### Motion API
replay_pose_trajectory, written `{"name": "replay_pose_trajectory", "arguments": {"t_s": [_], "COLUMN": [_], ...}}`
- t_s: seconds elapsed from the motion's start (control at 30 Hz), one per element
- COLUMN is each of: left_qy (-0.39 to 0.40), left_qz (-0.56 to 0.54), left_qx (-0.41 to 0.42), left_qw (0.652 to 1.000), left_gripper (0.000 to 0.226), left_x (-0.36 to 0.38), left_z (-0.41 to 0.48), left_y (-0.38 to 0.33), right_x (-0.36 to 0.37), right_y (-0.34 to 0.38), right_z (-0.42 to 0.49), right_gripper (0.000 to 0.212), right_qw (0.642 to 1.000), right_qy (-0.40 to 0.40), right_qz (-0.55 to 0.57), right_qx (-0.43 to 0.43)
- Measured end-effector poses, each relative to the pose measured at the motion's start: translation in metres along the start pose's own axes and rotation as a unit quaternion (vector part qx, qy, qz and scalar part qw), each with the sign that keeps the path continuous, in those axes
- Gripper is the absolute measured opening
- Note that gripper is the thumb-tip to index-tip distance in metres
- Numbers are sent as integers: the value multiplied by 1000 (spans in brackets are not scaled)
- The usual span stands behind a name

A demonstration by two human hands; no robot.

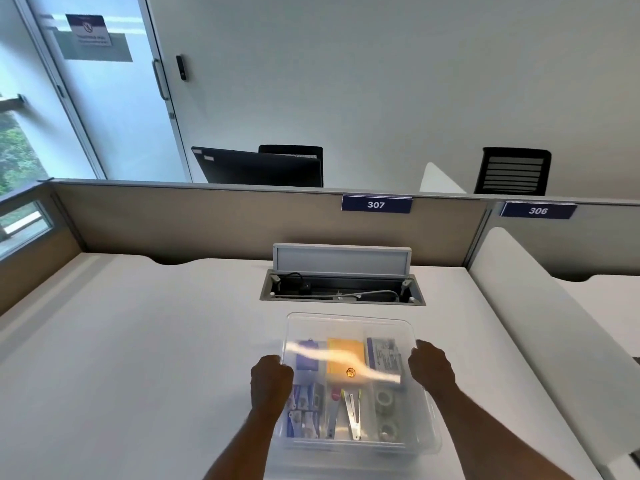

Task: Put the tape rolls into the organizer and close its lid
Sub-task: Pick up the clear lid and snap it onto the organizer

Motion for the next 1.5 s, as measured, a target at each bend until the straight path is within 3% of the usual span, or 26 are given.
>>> {"name": "replay_pose_trajectory", "arguments": {"t_s": [0.2, 0.33, 0.43, 0.77, 0.83, 0.93, 1.07, 1.2, 1.4, 1.5], "left_qy": [9, 32, 38, 34, 34, 43, 20, 16, 9, -9], "left_qz": [24, -46, -84, -141, -102, -20, -17, -6, 39, 58], "left_qx": [-10, -49, -83, -120, -140, -181, -195, -170, -171, -128], "left_qw": [1000, 997, 992, 982, 984, 982, 980, 985, 984, 990], "left_gripper": [27, 17, 38, 36, 32, 56, 67, 70, 79, 76], "left_x": [4, 8, 13, 21, 26, 29, 24, 20, 14, 13], "left_z": [11, 16, 15, 6, 0, -6, -3, -4, -25, -32], "left_y": [8, 14, 20, 39, 45, 59, 72, 73, 90, 81], "right_x": [7, 11, 14, 15, 16, 17, 14, 22, 33, 37], "right_y": [3, 4, 5, 9, 11, 10, 1, -16, -31, -40], "right_z": [3, 10, 15, 20, 19, 11, 0, -15, -44, -58], "right_gripper": [30, 30, 32, 27, 28, 29, 32, 26, 42, 43], "right_qw": [1000, 999, 998, 986, 984, 983, 989, 997, 996, 996], "right_qy": [7, 12, 25, 55, 52, 50, 69, 74, 72, 45], "right_qz": [-15, -42, -57, -145, -154, -160, -127, -17, 40, 83], "right_qx": [-9, -32, -31, -68, -77, -68, -25, -5, -30, 0]}}
Point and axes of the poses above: each hand's wrist, its own z-axis towards the middle knuckle, its own x-axis out of the palm, y = z × x, the point moved 9 cm from there along z, towards the middle knuckle, and after that the axes turned 8 degrees about -x, right-handed, at the moved point
